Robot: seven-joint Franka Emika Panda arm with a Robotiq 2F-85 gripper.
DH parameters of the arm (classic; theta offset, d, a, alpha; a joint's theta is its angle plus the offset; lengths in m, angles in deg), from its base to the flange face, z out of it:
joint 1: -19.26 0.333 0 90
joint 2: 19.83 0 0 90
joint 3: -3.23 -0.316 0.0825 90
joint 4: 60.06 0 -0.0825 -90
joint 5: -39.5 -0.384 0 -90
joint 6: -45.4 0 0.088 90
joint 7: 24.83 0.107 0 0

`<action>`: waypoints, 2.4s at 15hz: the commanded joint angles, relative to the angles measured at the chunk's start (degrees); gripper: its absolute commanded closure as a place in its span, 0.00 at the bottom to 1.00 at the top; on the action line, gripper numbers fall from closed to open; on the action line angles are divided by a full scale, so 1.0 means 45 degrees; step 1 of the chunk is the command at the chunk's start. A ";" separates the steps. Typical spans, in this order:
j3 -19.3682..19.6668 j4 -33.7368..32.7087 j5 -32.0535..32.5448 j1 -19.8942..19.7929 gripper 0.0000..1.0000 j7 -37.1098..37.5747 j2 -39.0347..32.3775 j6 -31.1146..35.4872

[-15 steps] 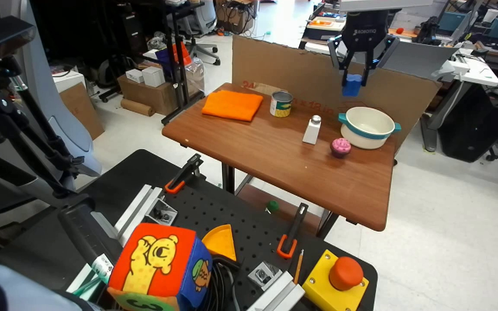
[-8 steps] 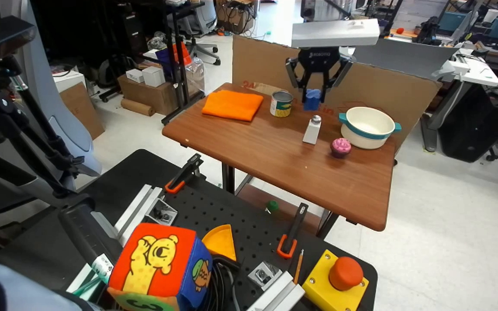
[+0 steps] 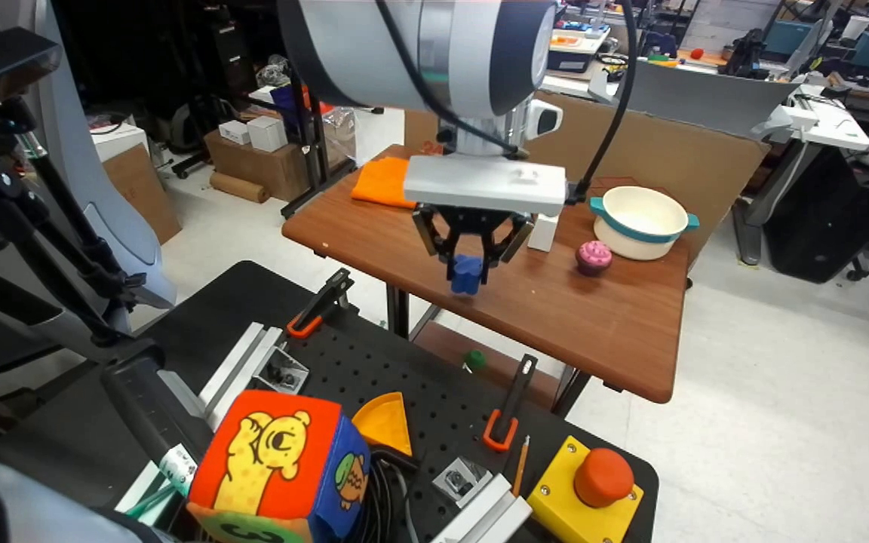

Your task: Pick the blue cube in the bowl and put it on the table

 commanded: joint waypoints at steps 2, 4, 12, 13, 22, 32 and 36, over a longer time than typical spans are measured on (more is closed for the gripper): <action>-0.0108 0.0531 -0.0072 0.0830 0.84 0.0975 -0.0004 0.1224; -0.0227 0.0500 -0.0303 0.1066 0.84 0.1260 0.0126 0.1409; -0.0137 -0.0483 -0.0891 0.1262 0.84 0.1995 -0.0285 0.1228; -0.0042 -0.0612 -0.0805 0.1287 0.84 0.2152 -0.0370 0.1212; 0.0953 -0.2145 -0.0017 0.1759 0.59 0.3681 -0.1672 0.0746; 0.0242 -0.0349 -0.1340 0.1254 0.00 0.2407 0.1151 0.0275; 0.0412 -0.0954 -0.1198 0.1464 0.00 0.2869 0.0456 0.0535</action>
